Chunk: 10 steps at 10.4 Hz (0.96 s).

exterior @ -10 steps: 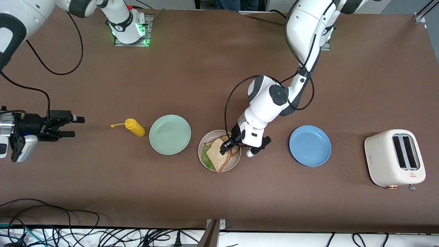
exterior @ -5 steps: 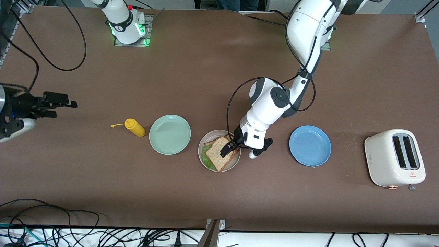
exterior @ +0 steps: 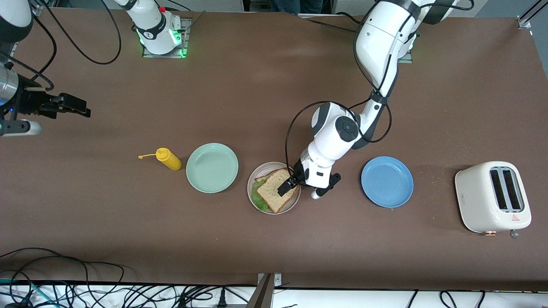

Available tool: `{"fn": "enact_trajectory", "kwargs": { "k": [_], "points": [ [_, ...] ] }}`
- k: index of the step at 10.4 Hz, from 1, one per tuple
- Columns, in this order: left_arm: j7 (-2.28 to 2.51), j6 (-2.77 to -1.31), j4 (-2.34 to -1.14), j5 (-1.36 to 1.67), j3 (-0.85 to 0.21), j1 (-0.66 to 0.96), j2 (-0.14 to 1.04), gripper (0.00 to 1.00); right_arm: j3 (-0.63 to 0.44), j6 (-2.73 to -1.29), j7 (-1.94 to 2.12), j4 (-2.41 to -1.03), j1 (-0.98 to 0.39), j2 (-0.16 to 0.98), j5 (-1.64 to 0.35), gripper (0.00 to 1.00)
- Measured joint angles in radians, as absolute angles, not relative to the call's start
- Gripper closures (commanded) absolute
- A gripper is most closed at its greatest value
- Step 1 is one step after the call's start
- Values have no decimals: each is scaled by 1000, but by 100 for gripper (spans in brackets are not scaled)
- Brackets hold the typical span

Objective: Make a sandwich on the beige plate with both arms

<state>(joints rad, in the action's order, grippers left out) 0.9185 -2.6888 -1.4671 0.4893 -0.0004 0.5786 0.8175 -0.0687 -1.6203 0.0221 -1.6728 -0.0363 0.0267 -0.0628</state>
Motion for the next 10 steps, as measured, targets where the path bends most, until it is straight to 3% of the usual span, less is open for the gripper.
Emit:
{"fn": "enact_trajectory", "kwargs": {
  "k": [2,4,7,10],
  "points": [
    [918,-2682,-1470,489,2,578,830,0,-59,-1676,22,-1778,-13,-72,13,0],
    [918,-2657,-1473,489,5,576,837,0,-8,-1650,16,-1794,-11,-107,63,0],
    [918,-2608,-1474,489,9,575,837,0,7,-1545,8,-1786,-7,-109,57,0],
    [916,-2554,-1474,489,16,575,837,0,7,-1560,7,-1736,7,-68,42,0]
  ]
}}
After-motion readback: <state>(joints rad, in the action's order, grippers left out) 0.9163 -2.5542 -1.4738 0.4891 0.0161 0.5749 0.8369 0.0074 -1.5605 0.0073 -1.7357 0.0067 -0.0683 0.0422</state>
